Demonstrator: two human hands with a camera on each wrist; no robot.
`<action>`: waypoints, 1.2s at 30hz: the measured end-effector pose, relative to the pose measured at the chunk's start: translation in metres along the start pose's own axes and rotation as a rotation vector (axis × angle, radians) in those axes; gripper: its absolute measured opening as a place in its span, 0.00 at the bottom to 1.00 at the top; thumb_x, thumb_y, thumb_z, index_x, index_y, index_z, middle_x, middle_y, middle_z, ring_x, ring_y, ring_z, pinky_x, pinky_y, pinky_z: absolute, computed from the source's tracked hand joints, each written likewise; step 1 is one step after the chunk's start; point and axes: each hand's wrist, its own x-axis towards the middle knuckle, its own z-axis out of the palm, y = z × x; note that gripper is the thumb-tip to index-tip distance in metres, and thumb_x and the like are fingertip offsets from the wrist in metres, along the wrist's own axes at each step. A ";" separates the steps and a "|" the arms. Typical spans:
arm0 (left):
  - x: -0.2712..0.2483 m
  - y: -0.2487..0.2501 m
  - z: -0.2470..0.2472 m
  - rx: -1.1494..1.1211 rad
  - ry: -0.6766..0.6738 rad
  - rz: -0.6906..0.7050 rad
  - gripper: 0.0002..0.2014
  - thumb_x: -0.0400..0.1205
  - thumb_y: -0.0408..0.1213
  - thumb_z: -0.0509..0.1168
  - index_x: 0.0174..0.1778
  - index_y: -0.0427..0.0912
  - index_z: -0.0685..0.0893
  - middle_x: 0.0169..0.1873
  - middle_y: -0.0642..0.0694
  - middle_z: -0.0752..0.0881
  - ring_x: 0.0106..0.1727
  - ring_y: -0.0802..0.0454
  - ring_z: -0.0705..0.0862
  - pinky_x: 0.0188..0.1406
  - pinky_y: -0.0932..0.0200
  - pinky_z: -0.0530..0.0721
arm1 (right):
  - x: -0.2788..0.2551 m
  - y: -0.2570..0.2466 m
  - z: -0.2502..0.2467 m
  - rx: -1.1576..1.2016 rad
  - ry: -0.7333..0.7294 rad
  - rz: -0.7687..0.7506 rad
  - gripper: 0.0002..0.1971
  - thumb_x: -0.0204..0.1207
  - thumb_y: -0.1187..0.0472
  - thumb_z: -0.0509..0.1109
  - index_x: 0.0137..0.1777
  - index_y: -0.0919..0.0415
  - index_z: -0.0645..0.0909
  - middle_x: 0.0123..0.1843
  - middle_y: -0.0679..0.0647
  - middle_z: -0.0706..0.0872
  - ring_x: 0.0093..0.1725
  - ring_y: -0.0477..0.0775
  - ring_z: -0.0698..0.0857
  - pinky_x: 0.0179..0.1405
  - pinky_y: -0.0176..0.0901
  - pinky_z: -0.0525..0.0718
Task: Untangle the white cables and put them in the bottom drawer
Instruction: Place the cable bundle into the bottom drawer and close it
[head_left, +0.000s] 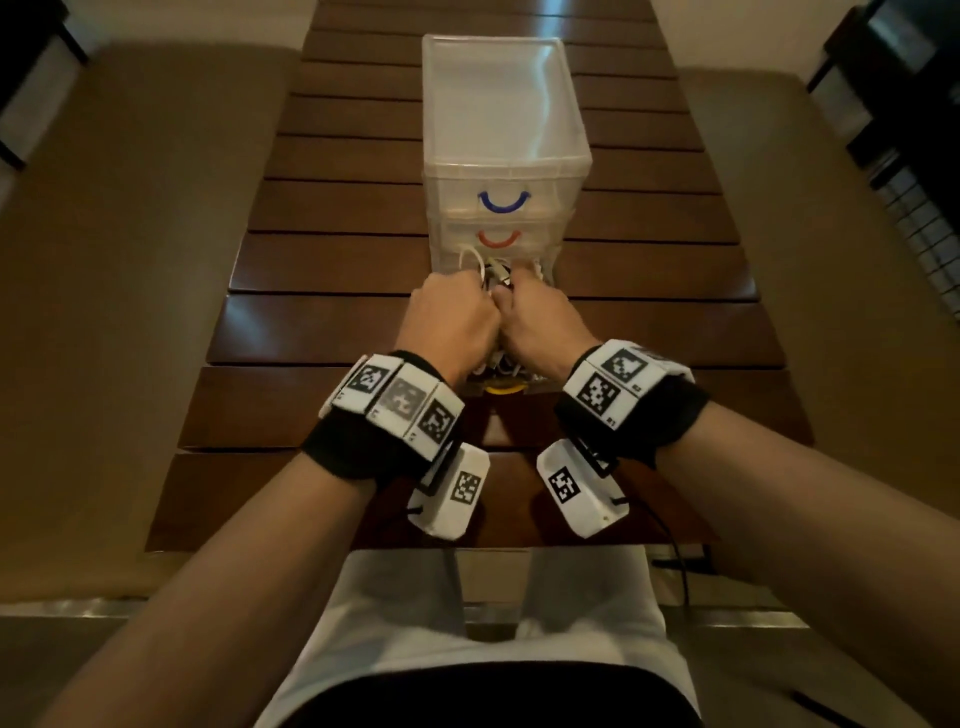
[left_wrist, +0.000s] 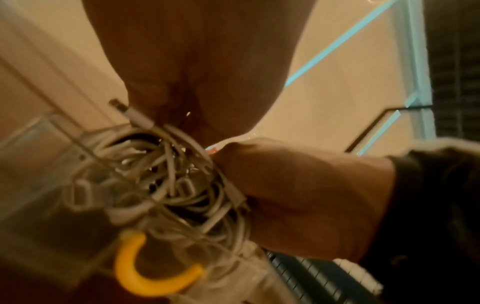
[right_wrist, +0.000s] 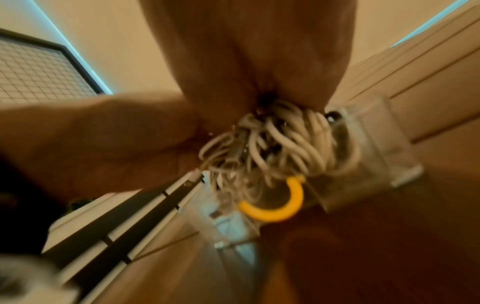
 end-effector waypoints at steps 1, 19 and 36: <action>0.000 0.005 -0.003 0.092 -0.021 0.028 0.17 0.87 0.40 0.52 0.55 0.34 0.82 0.56 0.30 0.85 0.58 0.31 0.81 0.50 0.47 0.76 | 0.000 0.004 0.004 0.023 0.088 -0.011 0.16 0.88 0.57 0.55 0.68 0.67 0.73 0.65 0.68 0.81 0.65 0.68 0.80 0.49 0.48 0.71; 0.026 0.007 -0.007 0.261 0.028 -0.005 0.12 0.84 0.33 0.58 0.57 0.35 0.85 0.55 0.34 0.86 0.58 0.35 0.85 0.50 0.48 0.82 | -0.003 0.009 -0.013 -0.239 -0.204 -0.146 0.45 0.80 0.44 0.64 0.86 0.63 0.43 0.88 0.61 0.48 0.86 0.59 0.55 0.81 0.50 0.60; 0.021 -0.003 0.002 0.105 -0.132 -0.039 0.21 0.89 0.43 0.48 0.66 0.32 0.77 0.61 0.31 0.83 0.63 0.32 0.80 0.58 0.47 0.76 | 0.011 0.014 0.022 0.040 0.057 -0.068 0.47 0.75 0.66 0.73 0.83 0.72 0.43 0.82 0.69 0.57 0.81 0.66 0.63 0.79 0.56 0.68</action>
